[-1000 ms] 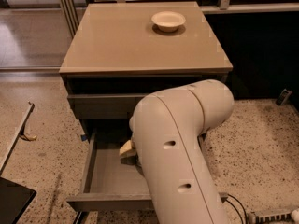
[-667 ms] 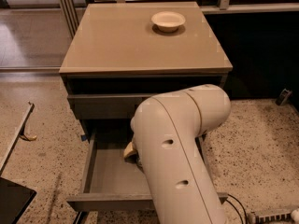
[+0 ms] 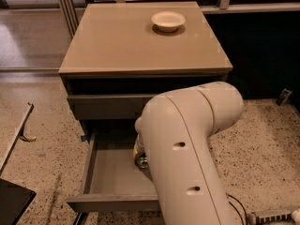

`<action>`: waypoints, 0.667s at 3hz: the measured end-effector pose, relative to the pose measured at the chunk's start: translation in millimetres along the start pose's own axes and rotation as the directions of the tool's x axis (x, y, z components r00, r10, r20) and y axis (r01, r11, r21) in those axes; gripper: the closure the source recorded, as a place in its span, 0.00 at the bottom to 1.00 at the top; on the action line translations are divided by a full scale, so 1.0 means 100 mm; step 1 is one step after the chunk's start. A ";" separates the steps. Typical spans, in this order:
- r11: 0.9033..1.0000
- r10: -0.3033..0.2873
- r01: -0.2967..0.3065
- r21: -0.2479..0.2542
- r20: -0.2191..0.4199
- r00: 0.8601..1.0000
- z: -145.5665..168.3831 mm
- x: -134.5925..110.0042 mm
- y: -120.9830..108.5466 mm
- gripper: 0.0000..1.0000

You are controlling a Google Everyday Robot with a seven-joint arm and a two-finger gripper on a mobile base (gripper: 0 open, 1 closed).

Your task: Pick green can from middle drawer and place on counter

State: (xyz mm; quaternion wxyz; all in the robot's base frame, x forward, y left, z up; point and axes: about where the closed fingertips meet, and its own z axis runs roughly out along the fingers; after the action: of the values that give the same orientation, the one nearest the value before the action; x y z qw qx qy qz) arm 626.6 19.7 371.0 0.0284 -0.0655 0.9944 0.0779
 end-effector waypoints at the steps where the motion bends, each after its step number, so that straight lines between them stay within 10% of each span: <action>1: 1.000 -0.011 0.011 -0.002 0.029 1.000 -0.25 0.12 -0.07 0.88; 2: 0.997 -0.082 0.082 -0.003 0.047 0.996 -0.65 0.27 -0.13 1.00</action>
Offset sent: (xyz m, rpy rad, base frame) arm -0.0439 -0.0429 0.1167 0.0118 -0.1103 0.1770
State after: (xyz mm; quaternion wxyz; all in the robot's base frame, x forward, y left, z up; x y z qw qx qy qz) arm 598.6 -6.4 431.7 0.0548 -0.1045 0.9897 0.0806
